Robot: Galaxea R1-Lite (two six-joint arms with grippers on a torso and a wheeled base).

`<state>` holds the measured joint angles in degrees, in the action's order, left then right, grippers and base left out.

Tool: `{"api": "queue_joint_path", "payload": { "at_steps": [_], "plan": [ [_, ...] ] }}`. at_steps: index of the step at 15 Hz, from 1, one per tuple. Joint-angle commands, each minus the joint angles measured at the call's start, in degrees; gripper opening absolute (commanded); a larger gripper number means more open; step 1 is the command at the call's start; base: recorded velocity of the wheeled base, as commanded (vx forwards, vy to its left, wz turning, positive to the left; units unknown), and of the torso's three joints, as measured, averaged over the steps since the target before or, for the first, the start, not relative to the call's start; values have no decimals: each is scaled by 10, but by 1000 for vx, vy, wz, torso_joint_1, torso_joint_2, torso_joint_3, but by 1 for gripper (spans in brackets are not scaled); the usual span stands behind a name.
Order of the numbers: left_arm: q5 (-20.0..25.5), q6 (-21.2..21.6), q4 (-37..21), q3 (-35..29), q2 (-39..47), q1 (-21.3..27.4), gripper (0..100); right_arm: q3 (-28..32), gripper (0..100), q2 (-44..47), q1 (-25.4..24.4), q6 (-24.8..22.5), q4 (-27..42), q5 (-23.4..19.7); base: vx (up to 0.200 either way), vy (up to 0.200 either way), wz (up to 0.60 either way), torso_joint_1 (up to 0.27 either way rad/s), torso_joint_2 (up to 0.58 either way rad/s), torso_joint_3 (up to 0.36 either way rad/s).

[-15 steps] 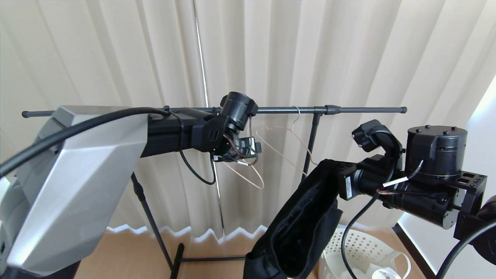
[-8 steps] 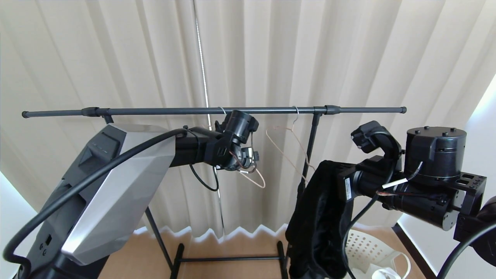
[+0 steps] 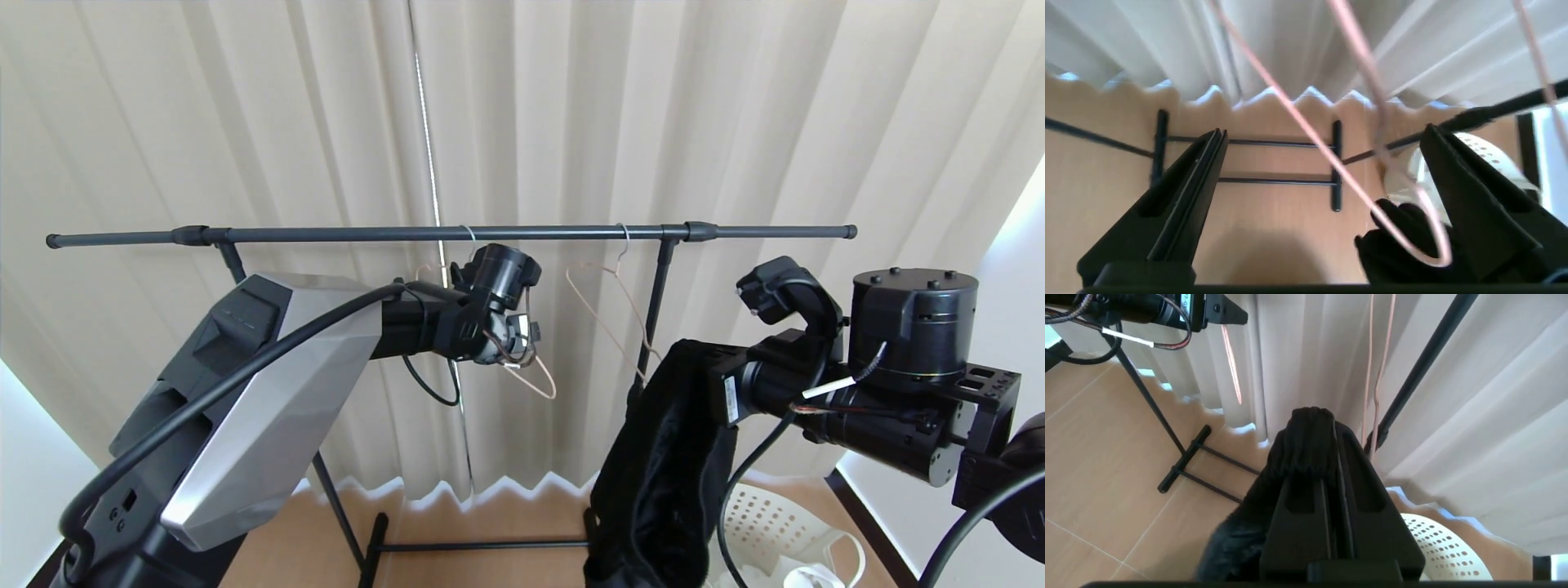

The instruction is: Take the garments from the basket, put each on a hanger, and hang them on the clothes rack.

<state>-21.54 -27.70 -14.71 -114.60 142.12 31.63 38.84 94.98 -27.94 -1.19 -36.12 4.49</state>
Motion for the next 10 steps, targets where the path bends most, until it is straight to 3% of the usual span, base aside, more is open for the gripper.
{"api": "queue_joint_path", "payload": {
  "at_steps": [1,3,10],
  "plan": [
    [-3,0,-2,0,3,-2,100,0,0,2,0,0,0,0,0,0,0,0,0,0],
    [-32,-3,-58,0,-8,-10,100,0,0,3,-1,0,0,0,0,0,0,0,0,0],
    [-32,-4,-54,0,-15,-10,100,-1,0,0,-1,1,0,0,0,0,0,0,0,0]
  ]
}}
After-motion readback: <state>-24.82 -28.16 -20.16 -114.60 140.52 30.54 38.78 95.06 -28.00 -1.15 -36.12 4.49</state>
